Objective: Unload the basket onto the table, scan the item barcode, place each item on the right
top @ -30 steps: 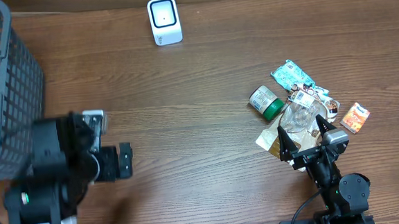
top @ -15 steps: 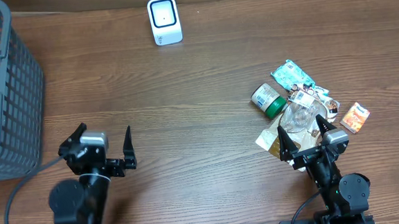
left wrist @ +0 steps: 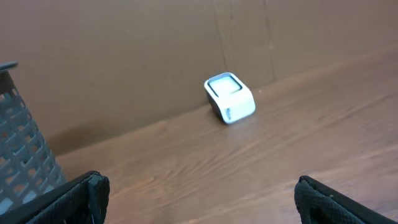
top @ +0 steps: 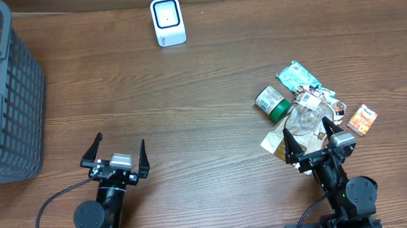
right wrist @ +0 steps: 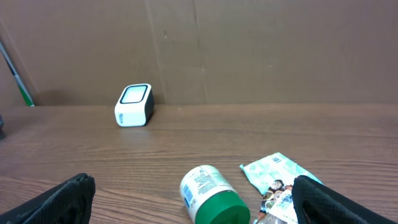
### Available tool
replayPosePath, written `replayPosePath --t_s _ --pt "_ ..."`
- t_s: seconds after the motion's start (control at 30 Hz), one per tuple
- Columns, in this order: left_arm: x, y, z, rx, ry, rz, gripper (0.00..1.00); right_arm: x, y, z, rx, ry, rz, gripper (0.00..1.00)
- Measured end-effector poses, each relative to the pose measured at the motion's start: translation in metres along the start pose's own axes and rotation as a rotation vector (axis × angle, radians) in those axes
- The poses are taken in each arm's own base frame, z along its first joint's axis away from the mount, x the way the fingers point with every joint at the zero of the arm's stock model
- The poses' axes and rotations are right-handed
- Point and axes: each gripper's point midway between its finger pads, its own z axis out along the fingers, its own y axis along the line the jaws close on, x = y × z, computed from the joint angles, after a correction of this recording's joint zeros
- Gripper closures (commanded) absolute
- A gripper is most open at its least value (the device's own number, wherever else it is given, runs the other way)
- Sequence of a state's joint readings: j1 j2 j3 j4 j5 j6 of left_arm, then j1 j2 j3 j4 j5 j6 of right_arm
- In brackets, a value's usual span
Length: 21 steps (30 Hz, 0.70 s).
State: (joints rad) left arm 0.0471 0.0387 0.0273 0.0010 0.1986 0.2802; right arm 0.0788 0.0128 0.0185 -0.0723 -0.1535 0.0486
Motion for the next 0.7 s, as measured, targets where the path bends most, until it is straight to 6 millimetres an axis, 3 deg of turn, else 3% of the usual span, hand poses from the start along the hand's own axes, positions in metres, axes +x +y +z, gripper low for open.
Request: replayPosePath --t_s 0.17,0.7 --pt "0.018 -0.005 -0.001 0.016 0.054 0.004 0.00 0.000 0.000 0.000 0.000 0.000 0.000 0.00" --pt "0.017 -0.005 -0.001 0.015 0.053 -0.004 0.00 0.000 0.000 0.000 0.000 0.000 0.000 0.00"
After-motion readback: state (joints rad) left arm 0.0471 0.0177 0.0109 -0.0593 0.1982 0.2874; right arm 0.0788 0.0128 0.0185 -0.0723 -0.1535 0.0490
